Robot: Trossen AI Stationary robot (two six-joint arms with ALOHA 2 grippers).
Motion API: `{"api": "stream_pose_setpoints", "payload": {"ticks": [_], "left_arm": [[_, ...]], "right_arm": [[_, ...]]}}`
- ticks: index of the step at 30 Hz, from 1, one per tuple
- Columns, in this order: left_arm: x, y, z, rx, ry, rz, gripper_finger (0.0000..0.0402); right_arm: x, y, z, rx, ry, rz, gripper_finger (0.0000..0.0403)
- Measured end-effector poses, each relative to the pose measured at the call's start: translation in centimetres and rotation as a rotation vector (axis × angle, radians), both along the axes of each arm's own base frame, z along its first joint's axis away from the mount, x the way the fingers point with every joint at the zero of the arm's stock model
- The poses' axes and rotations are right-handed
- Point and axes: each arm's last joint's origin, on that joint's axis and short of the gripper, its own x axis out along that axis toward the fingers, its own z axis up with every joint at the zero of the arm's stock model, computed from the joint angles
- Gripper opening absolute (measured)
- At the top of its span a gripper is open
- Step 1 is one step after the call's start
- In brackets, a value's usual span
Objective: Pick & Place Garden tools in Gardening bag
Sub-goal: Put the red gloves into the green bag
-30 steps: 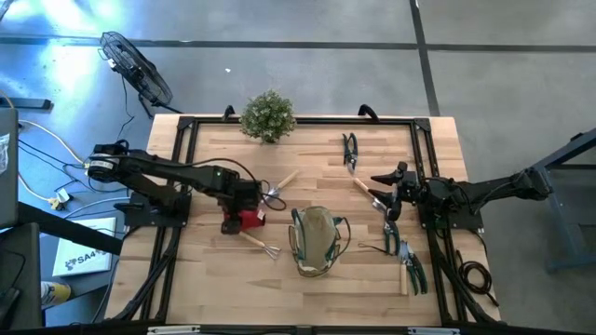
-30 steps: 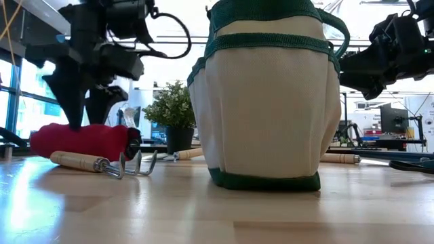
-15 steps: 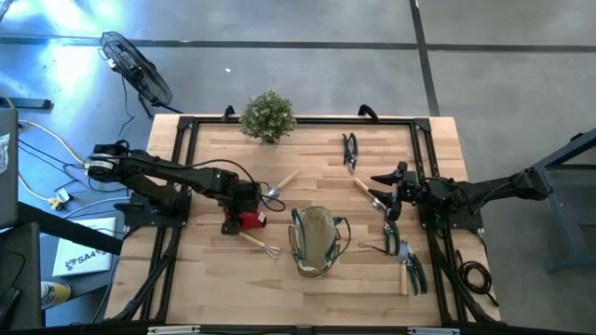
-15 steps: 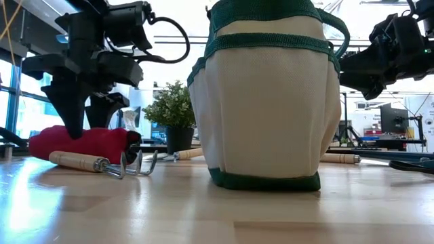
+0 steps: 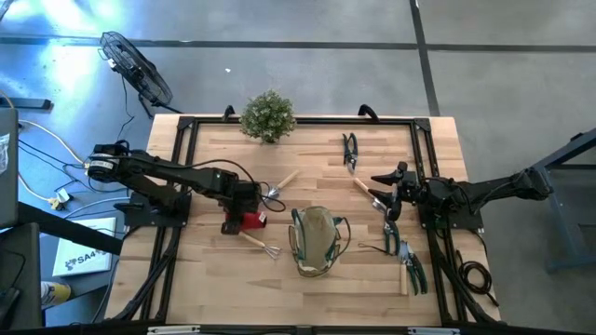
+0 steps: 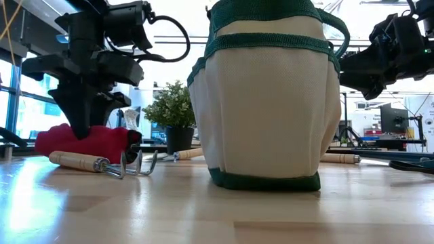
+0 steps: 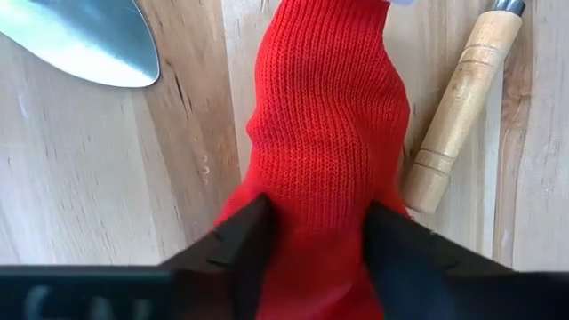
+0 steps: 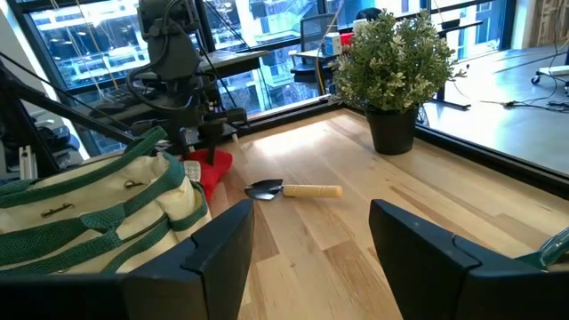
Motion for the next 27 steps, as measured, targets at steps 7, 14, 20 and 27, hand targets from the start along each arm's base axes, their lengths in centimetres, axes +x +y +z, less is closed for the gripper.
{"api": "stream_pose_setpoints", "payload": {"ticks": [7, 14, 20, 27], "left_arm": [[0.0, 0.0, 0.0, 0.005, -0.001, -0.011, 0.0015], [-0.3, 0.1, 0.6, 0.056, 0.056, 0.000, 0.0007], [-0.3, 0.5, 2.7, 0.170, 0.137, 0.018, 0.0005], [-0.7, 1.0, 5.7, 0.349, 0.229, 0.074, 0.0005]], "right_arm": [[0.0, 0.0, 0.0, 0.000, 0.000, 0.000, 0.0216], [0.0, -0.1, 0.0, -0.002, -0.001, -0.037, 0.0216], [0.0, -0.1, 0.3, 0.002, -0.033, -0.037, 0.0216], [0.0, -0.1, 0.4, 0.003, -0.039, -0.037, 0.0216]]}}
